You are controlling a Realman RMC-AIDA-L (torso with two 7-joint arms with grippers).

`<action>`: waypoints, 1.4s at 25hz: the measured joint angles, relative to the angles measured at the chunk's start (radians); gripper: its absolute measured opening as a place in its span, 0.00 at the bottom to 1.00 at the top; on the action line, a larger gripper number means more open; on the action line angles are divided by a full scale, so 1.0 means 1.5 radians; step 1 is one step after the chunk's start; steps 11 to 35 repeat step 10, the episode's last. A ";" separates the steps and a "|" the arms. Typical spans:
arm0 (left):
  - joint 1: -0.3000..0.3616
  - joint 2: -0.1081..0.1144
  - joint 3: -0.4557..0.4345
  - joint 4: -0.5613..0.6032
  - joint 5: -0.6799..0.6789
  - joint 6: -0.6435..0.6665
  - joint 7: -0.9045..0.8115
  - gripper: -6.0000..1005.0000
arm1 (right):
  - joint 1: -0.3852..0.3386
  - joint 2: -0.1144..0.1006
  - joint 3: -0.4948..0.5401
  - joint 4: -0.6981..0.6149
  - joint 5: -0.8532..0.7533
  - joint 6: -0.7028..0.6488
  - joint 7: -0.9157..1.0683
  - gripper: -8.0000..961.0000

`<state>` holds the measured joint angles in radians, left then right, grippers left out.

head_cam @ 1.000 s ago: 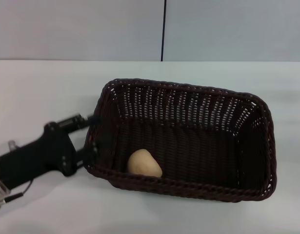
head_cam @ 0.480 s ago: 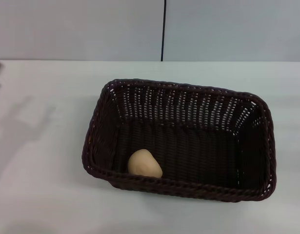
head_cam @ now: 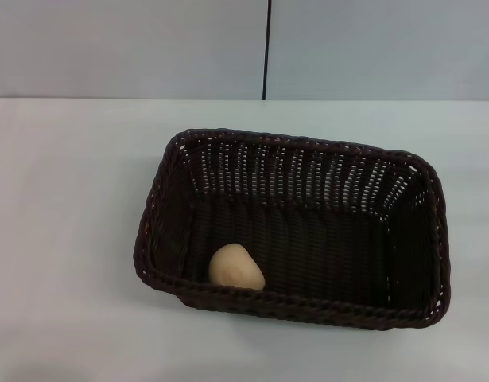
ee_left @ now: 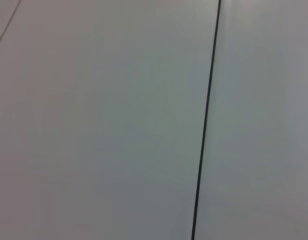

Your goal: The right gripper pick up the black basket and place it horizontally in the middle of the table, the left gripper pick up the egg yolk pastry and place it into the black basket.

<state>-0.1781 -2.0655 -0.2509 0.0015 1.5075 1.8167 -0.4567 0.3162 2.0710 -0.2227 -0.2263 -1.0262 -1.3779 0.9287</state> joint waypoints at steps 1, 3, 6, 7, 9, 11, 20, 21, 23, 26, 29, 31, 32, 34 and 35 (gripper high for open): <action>0.000 0.000 0.000 0.000 0.000 0.000 0.000 0.72 | 0.000 0.000 0.000 0.000 0.000 0.000 0.000 0.37; 0.000 0.000 0.000 0.000 -0.001 0.000 0.001 0.72 | 0.000 0.000 0.000 0.000 0.000 0.000 0.000 0.37; 0.000 0.000 -0.002 0.000 -0.001 0.000 0.002 0.72 | 0.000 0.000 0.002 -0.001 0.000 0.000 0.000 0.37; 0.001 0.000 -0.006 0.001 -0.001 0.000 0.002 0.72 | 0.000 0.000 0.002 -0.001 0.000 0.000 0.000 0.37; 0.001 0.001 -0.009 0.001 -0.001 0.000 0.003 0.72 | 0.000 0.000 0.006 -0.001 0.000 0.000 0.000 0.37; 0.001 0.001 -0.018 0.000 -0.001 0.000 0.003 0.72 | 0.001 0.000 0.009 0.000 0.000 0.000 0.000 0.37; 0.001 0.001 -0.018 0.000 -0.001 0.000 0.003 0.72 | 0.001 0.000 0.009 0.000 0.000 0.000 0.000 0.37; 0.001 0.001 -0.018 0.000 -0.001 0.000 0.003 0.72 | 0.001 0.000 0.009 0.000 0.000 0.000 0.000 0.37; 0.001 0.001 -0.018 0.000 -0.001 0.000 0.003 0.72 | 0.001 0.000 0.009 0.000 0.000 0.000 0.000 0.37; 0.001 0.001 -0.018 0.000 -0.001 0.000 0.003 0.72 | 0.001 0.000 0.009 0.000 0.000 0.000 0.000 0.37; 0.001 0.001 -0.018 0.000 -0.001 0.000 0.003 0.72 | 0.001 0.000 0.009 0.000 0.000 0.000 0.000 0.37; 0.001 0.001 -0.018 0.000 -0.001 0.000 0.003 0.72 | 0.001 0.000 0.009 0.000 0.000 0.000 0.000 0.37; 0.001 0.001 -0.018 0.000 -0.001 0.000 0.003 0.72 | 0.001 0.000 0.009 0.000 0.000 0.000 0.000 0.37; 0.001 0.001 -0.018 0.000 -0.001 0.000 0.003 0.72 | 0.001 0.000 0.009 0.000 0.000 0.000 0.000 0.37; 0.001 0.001 -0.018 0.000 -0.001 0.000 0.003 0.72 | 0.001 0.000 0.009 0.000 0.000 0.000 0.000 0.37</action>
